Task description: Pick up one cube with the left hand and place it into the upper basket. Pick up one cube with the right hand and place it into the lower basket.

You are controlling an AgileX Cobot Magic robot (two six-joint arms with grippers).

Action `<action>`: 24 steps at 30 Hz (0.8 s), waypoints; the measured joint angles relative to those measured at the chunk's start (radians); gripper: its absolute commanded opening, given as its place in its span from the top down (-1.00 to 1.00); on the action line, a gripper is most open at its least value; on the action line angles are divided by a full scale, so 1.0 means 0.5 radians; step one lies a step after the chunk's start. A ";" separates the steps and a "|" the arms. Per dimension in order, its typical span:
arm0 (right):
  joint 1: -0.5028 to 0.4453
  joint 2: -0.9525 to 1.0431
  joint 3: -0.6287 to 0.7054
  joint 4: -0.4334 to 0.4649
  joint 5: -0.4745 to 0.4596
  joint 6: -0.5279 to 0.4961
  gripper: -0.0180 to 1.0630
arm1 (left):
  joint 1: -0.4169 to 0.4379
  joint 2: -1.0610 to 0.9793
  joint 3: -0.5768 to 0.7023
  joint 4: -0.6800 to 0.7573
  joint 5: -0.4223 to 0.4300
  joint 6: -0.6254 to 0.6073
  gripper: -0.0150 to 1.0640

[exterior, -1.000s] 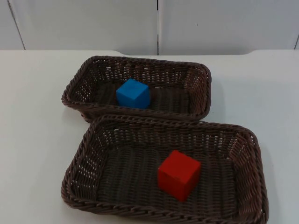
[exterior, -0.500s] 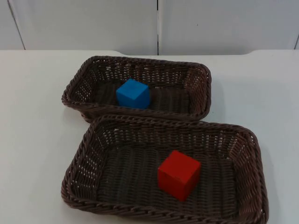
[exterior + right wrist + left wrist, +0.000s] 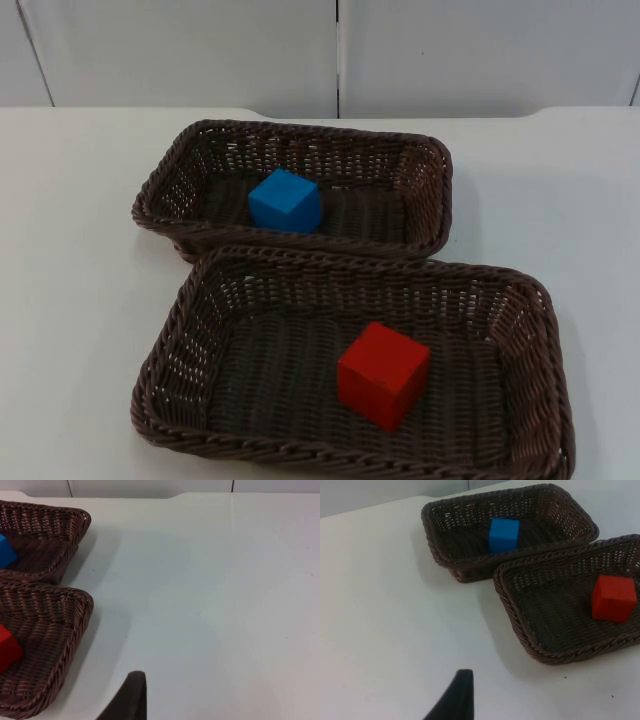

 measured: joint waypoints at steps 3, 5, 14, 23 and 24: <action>0.000 0.000 0.000 0.000 0.000 0.000 -0.98 | 0.000 0.000 0.000 0.000 0.000 0.000 -0.98; 0.000 0.000 0.000 0.000 0.000 0.000 -0.98 | 0.000 0.000 0.000 0.000 0.000 0.000 -0.98; 0.000 0.000 0.000 0.000 0.000 0.000 -0.98 | 0.000 0.000 0.000 0.000 0.000 0.000 -0.98; 0.000 0.000 0.000 0.000 0.000 0.000 -0.98 | 0.000 0.000 0.000 0.000 0.000 0.000 -0.98; 0.000 0.000 0.000 0.000 0.000 0.000 -0.98 | 0.004 0.000 0.000 0.000 0.000 0.000 -0.98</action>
